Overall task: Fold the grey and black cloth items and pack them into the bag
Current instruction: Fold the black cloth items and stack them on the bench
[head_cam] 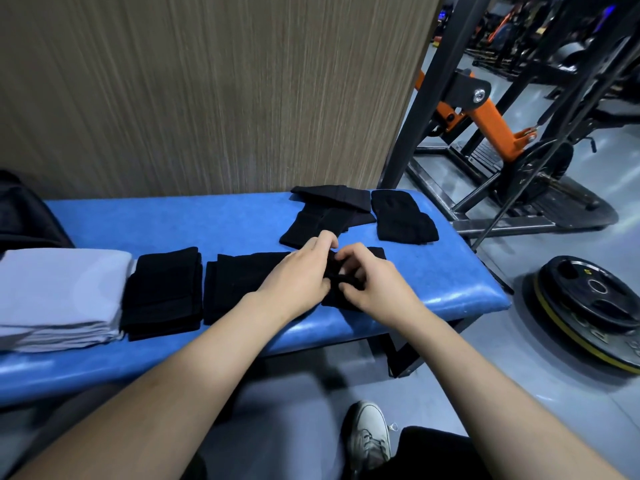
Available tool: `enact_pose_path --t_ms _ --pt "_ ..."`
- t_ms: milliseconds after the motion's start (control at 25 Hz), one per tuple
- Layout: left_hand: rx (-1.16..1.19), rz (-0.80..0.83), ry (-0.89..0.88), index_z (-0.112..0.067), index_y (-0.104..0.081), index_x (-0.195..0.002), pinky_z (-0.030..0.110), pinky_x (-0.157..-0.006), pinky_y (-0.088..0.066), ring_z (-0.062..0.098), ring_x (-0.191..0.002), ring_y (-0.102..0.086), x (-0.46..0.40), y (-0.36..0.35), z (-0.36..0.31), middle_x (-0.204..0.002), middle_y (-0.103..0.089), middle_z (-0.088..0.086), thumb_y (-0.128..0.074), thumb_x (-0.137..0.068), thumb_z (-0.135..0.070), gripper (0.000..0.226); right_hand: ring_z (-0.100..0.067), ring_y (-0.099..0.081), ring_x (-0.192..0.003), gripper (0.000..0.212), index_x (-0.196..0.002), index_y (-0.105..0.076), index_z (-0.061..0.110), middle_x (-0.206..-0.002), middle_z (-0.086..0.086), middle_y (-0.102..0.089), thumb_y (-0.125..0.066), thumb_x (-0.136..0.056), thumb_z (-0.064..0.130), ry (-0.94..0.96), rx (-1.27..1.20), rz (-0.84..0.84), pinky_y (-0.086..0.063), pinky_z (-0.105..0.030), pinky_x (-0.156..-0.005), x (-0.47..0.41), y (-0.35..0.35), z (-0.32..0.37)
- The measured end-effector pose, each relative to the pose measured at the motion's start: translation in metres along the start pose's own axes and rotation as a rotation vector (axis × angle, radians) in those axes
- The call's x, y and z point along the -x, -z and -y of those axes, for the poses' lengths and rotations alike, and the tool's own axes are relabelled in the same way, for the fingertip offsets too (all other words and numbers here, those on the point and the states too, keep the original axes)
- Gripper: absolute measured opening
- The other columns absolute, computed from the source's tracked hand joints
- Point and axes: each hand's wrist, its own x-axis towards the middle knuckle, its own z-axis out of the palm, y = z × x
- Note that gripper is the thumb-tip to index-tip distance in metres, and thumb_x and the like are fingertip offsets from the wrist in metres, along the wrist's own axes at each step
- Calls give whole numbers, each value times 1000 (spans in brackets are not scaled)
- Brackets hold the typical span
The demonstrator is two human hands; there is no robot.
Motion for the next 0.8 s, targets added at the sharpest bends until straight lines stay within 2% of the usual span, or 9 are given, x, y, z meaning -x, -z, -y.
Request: enact_pose_path --t_ms 120,200,240,320,400,520,600,680,800 --pt "-25 41 22 -20 -54 -119 32 -79 -41 24 -102 -53 -2 -1 3 -117 -49 -4 -39 -92 -5 34 -12 -60 -70 26 -109 -55 23 -92 2 -70 -68 -88 14 -53 -240 72 -48 -21 -69 2 7 -1" --pt "-20 36 55 -21 -61 -120 27 -84 -38 20 -108 -52 -3 -3 3 -120 -50 -8 -38 -99 -16 32 -19 -65 -72 11 -101 -59 19 -93 -2 -72 -62 -94 12 -88 -391 9 -47 -22 -70 2 15 -6" --pt "-33 24 51 -21 -62 -120 27 -86 -38 19 -109 -52 -3 -4 3 -119 -51 -8 -41 -101 -27 29 -19 -65 -74 10 -98 -61 19 -93 -1 -71 -61 -94 11 -93 -356 -59 -46 -20 -71 1 20 -11" --pt "-118 28 15 -23 -59 -124 29 -97 -37 18 -113 -50 -3 -6 3 -121 -50 -8 -49 -99 -44 35 -15 -60 -82 16 -97 -64 25 -98 4 -61 -66 -89 10 -92 -119 -155 -43 -13 -75 2 28 -24" --pt "-218 15 -21 -27 -54 -130 31 -109 -27 18 -118 -46 -2 -9 4 -126 -47 -8 -53 -95 -49 41 -9 -53 -91 25 -106 -65 29 -103 3 -50 -72 -86 15 -115 27 -97 -41 -12 -82 4 31 -36" --pt "-272 -46 -41 -35 -52 -130 34 -114 -16 18 -126 -39 -2 -12 4 -132 -45 -6 -51 -94 -54 41 -19 -47 -106 36 -118 -62 31 -106 3 -43 -74 -85 27 -219 165 13 -43 -32 -96 5 25 -48" --pt "-288 -34 -32 -38 -51 -132 36 -117 -11 18 -131 -34 -2 -13 3 -137 -46 -3 -48 -94 -56 41 -23 -43 -112 41 -124 -58 32 -109 1 -40 -71 -86 36 -287 265 6 -40 -37 -101 4 23 -47" --pt "-300 -12 -27 -39 -50 -133 40 -120 -5 19 -135 -32 -3 -13 3 -138 -46 -2 -47 -95 -56 42 -23 -41 -112 42 -126 -57 32 -110 1 -40 -70 -87 39 -323 279 10 -39 -38 -102 2 24 -45" --pt "-259 12 -30 -35 -52 -132 42 -122 1 16 -134 -33 -6 -14 1 -131 -48 -5 -53 -93 -52 42 -22 -45 -107 36 -116 -60 31 -100 3 -42 -75 -83 29 -327 111 3 -41 -33 -94 5 25 -46"
